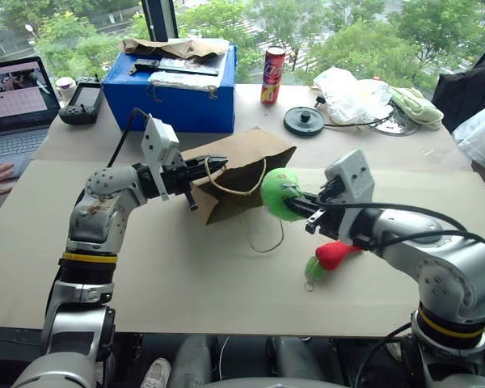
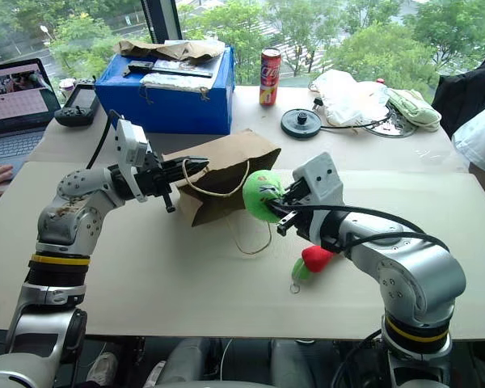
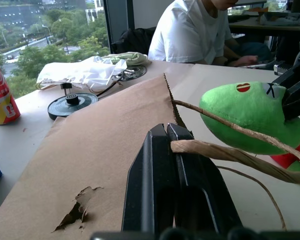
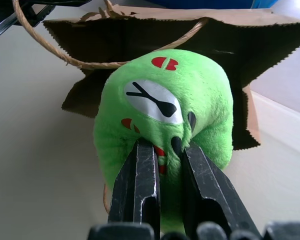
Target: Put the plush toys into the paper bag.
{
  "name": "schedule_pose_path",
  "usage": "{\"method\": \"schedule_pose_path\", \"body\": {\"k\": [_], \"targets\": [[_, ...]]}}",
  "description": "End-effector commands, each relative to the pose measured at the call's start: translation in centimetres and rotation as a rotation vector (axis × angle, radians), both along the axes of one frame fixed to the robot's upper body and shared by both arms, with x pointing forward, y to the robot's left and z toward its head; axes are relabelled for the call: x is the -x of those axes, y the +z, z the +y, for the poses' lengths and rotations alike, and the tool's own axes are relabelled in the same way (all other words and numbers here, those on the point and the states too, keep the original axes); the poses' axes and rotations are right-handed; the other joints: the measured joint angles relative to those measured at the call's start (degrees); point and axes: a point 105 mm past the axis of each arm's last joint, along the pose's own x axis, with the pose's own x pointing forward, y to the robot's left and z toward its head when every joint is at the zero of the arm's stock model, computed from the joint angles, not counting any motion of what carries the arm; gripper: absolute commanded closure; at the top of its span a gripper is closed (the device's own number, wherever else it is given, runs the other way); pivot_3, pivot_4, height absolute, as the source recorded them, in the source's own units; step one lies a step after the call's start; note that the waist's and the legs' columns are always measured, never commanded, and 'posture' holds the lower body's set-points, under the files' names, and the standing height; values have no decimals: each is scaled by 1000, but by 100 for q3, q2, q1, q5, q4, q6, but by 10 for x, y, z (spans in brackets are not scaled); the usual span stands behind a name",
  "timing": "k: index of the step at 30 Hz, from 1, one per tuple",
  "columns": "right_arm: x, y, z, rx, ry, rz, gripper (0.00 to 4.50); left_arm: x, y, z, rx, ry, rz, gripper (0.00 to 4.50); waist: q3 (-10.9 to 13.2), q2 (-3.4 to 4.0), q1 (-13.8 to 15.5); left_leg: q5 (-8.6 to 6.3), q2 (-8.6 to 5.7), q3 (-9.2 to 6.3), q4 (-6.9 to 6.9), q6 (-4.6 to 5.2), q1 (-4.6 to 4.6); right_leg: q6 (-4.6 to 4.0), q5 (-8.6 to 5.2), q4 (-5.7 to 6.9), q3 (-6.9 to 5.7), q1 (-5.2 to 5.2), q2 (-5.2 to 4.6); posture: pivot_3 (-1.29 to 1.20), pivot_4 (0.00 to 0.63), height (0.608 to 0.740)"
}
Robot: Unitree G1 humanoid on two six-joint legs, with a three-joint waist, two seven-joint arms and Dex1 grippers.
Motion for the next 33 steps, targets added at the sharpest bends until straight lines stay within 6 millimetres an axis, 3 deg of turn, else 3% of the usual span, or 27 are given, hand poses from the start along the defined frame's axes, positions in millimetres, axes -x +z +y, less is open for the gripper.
{"method": "schedule_pose_path", "body": {"k": [1, 9, 16, 21, 25, 33], "targets": [[-8, 0, 14, 28, 20, -22, 3889, 2, 16, -4, 11, -22, -57, 4500, 0, 0, 0, 0, 0, 0, 0, 0, 0, 0, 0, 0, 0, 0, 0, 0, 150, 739], [-50, -8, 25, 56, -67, -20, 3889, 5, 15, -7, 11, -43, -52, 4500, 0, 1, -5, 0, -1, 4, 1, 0, 0, 0, 0, 2, 0, -3, 2, 0, 150, 739], [-103, 2, 26, -30, -298, -40, 3889, 9, 12, -10, -7, -74, -44, 4500, 1, 2, -15, 2, -1, 7, 1, -1, -28, -1, 1, 9, 1, -37, 2, 0, 150, 739], [-114, 6, 26, -127, -413, -25, 3889, 10, 11, -10, -12, -79, -42, 4500, 1, 3, -3, 10, 2, 11, -4, -16, -55, -4, 3, 22, 3, -76, 6, 0, 150, 739], [-114, 8, 31, -175, -418, -16, 2769, 10, 9, -9, -15, -78, -38, 4500, 1, 3, -9, 12, -1, 13, -6, -19, -63, -2, 3, 43, 1, -76, -1, 0, 150, 739], [-103, 15, 36, -204, -366, -9, 77, 9, 8, -9, -16, -72, -35, 4500, 2, 5, -24, 12, 1, 10, -6, -18, -57, -2, 3, 63, 1, -78, 4, 0, 150, 739]]}}
